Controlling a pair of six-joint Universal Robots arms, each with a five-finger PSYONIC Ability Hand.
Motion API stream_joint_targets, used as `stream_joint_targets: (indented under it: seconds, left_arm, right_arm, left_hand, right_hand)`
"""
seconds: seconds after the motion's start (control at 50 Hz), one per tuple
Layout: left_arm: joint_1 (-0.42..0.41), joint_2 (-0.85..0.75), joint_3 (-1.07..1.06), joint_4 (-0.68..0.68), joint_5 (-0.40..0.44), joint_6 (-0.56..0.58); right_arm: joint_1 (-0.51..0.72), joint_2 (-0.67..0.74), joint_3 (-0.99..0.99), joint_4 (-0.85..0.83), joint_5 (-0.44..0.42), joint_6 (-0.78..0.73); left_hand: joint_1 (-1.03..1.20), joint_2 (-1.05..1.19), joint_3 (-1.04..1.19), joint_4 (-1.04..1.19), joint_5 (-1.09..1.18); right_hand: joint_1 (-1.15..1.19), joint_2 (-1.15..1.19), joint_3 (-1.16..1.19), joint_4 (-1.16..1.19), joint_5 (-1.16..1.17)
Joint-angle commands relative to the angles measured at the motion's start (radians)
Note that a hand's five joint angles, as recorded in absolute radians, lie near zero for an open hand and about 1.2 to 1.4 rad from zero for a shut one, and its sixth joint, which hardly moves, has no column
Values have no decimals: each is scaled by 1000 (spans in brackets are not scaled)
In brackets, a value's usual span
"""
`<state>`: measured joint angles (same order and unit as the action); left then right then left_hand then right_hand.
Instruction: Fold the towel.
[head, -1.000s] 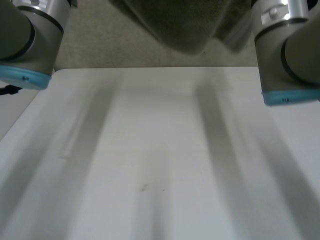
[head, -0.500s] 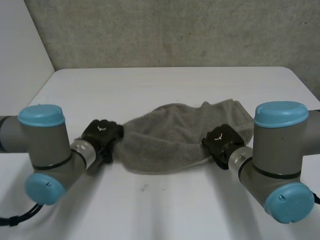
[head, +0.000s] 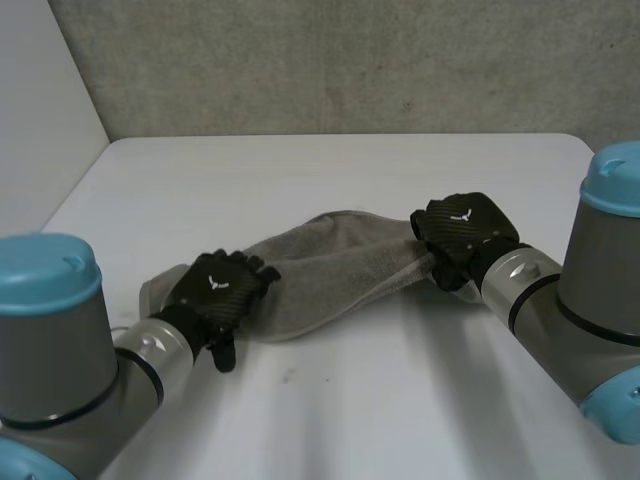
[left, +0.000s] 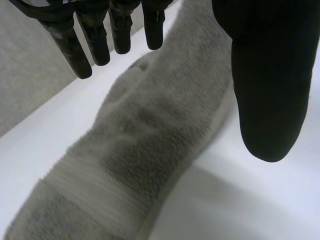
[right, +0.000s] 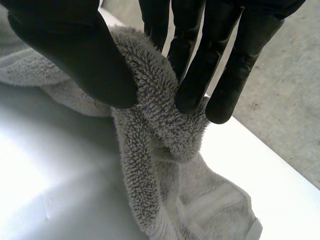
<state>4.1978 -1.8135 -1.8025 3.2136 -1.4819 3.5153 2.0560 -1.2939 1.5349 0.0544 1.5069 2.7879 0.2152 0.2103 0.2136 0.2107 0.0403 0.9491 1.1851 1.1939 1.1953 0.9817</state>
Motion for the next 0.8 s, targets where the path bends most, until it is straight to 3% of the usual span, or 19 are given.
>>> stream_joint_targets:
  seconds: [0.02,0.08,0.18,0.4,0.68,0.8]
  left_arm:
    - [-21,-6,-38,66,-89,-63]
    - [-27,-7,-32,69,-95,-107]
    - [-51,-39,9,65,-100,-310]
    - [-140,-154,126,64,-106,-533]
    - [-211,-313,287,81,-216,-622]
    - [-225,-371,321,173,-294,-622]
  right_arm:
    - [1,-79,5,-1,-1,87]
    - [3,-105,4,-1,-1,125]
    - [9,-131,4,1,-1,168]
    - [13,-156,21,1,-1,265]
    - [16,-220,59,1,-4,360]
    - [15,-242,82,1,-37,397]
  left_hand:
    - [25,30,26,29,25]
    - [25,30,26,29,25]
    - [31,35,32,35,31]
    - [48,53,50,53,49]
    - [125,129,126,129,125]
    - [330,335,332,335,330]
  right_hand:
    - [447,211,202,201,240]
    - [447,211,202,201,240]
    - [447,211,202,201,240]
    - [447,211,202,201,240]
    - [447,211,202,201,240]
    - [447,211,202,201,240]
